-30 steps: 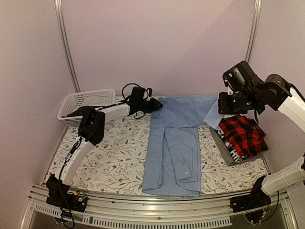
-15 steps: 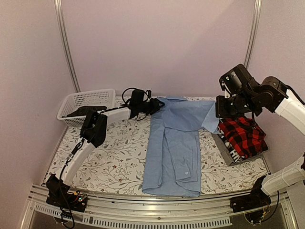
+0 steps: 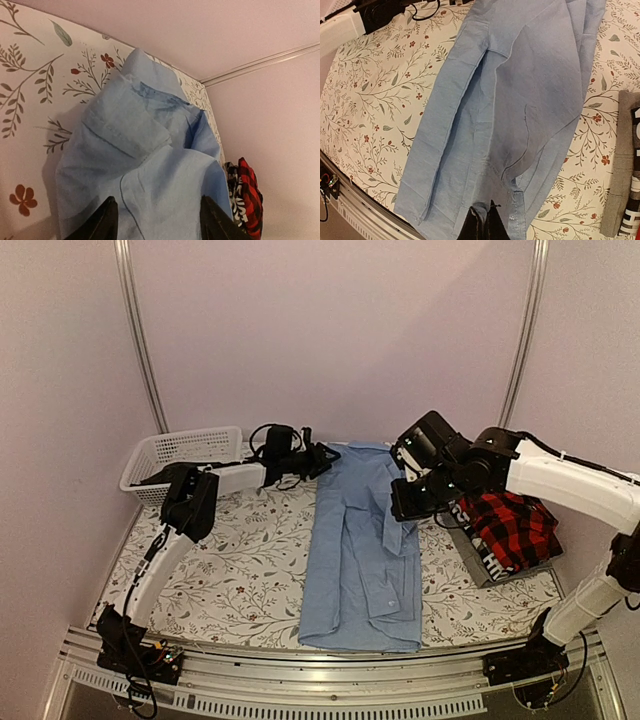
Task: Fold and stack the long sleeve shirts
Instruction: Place the rectangle-folded shirt at the center of the board.
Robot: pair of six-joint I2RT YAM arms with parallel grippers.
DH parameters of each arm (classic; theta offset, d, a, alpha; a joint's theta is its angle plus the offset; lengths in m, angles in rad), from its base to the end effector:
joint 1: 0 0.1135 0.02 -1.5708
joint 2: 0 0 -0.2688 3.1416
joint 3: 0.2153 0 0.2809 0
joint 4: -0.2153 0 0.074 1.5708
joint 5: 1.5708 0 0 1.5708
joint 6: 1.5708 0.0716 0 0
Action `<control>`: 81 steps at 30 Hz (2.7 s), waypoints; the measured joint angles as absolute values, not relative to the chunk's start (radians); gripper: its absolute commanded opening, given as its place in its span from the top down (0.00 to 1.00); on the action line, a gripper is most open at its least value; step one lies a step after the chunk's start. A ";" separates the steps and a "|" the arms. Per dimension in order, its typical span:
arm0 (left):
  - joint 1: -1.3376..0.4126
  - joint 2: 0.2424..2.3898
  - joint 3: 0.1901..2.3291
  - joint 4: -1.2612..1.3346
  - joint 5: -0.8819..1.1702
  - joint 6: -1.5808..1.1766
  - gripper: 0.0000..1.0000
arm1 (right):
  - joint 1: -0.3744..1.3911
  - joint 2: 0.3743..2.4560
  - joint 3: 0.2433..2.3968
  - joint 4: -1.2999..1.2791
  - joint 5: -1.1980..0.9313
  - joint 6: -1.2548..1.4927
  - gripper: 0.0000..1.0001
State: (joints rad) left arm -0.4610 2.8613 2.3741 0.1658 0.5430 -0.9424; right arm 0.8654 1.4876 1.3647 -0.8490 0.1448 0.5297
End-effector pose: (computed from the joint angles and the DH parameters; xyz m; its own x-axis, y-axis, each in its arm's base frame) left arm 0.5901 -0.3344 0.0697 -0.8296 -0.3613 -0.4257 0.2531 0.4362 -0.8635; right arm 0.2406 0.2666 0.2876 -0.8161 -0.1872 -0.5467 -0.3340 0.9248 0.1820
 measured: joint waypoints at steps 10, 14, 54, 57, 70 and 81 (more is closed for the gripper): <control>-0.448 2.448 1.885 0.172 0.652 -0.832 0.69 | 0.912 1.696 1.368 -0.728 -0.013 0.477 1.00; -0.443 2.284 1.721 0.169 0.675 -0.795 0.79 | 0.938 1.758 1.374 -0.710 -0.038 0.474 1.00; -0.551 2.477 1.824 -0.187 0.664 -0.661 0.77 | 1.100 1.893 1.492 -0.861 -0.149 0.466 0.94; -0.551 2.466 1.824 -0.207 0.656 -0.657 0.77 | 1.104 1.894 1.498 -0.868 -0.158 0.462 0.86; -0.521 2.289 1.746 -0.282 0.590 -0.617 0.72 | 1.091 1.845 1.475 -0.826 -0.132 0.472 0.54; -0.540 2.039 1.372 -0.295 0.644 -0.542 0.73 | 0.868 1.700 1.250 -0.588 -0.105 0.508 0.78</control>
